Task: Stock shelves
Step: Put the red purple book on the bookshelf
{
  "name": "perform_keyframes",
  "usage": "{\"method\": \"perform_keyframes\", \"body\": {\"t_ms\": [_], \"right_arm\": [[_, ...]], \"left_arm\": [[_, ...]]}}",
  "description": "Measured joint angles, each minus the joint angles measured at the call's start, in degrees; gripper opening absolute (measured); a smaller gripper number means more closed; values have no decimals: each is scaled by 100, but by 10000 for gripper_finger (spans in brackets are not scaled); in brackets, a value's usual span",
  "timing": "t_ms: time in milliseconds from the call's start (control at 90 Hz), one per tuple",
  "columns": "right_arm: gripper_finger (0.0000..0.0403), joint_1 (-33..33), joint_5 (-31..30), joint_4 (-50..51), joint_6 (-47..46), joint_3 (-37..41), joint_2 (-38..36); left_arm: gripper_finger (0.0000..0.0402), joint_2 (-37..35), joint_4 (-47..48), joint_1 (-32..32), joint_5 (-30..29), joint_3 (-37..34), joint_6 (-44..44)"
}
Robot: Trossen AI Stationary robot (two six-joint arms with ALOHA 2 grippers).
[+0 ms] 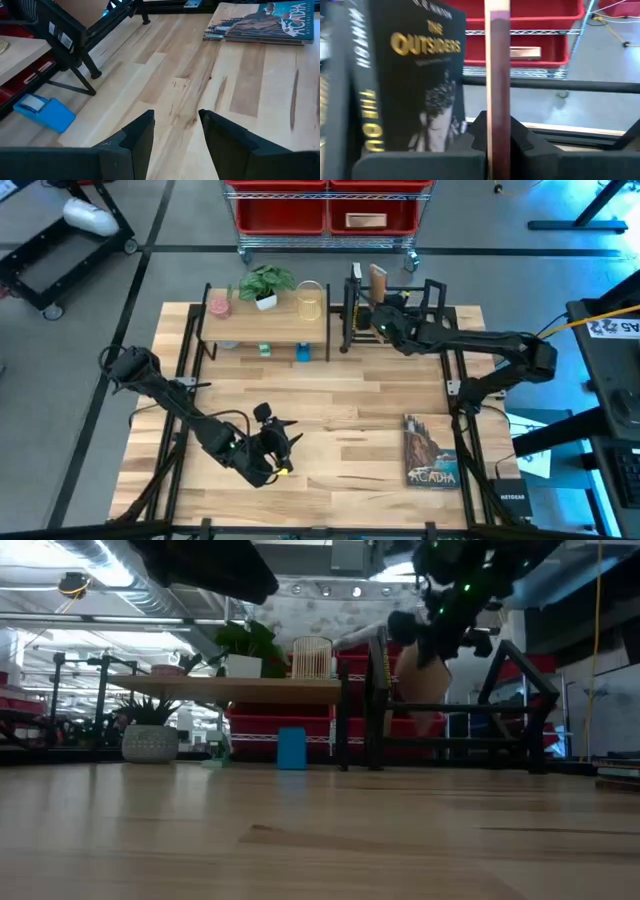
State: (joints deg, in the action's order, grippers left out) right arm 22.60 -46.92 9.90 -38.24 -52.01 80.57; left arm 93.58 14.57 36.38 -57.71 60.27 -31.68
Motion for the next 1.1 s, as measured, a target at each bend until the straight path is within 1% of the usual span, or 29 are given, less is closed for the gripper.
{"method": "perform_keyframes", "body": {"t_ms": [144, 233, 356, 456, 678, 867, 1100], "right_arm": [[3, 181, 232, -145, -47, -2, 173], [3, 226, 355, -295, 93, -2, 178], [3, 231, 331, -585, 399, -2, 180], [3, 235, 290, -748, 449, -2, 180], [3, 233, 40, -1063, 709, -2, 204], [3, 271, 80, -1363, 838, -2, 214], [3, 340, 199, -1444, 842, 1, 490]], "left_arm": [[153, -2, 2, -6, 2, 0, 0], [153, -2, 7, -7, 2, 0, -2], [153, -4, 7, -7, 2, 2, -2], [153, -4, 7, -7, 2, 1, 4], [153, -4, 4, -6, 4, 2, -2], [153, -6, 3, -7, 4, 2, -7], [153, -4, -7, -4, 7, 4, -17]]}}
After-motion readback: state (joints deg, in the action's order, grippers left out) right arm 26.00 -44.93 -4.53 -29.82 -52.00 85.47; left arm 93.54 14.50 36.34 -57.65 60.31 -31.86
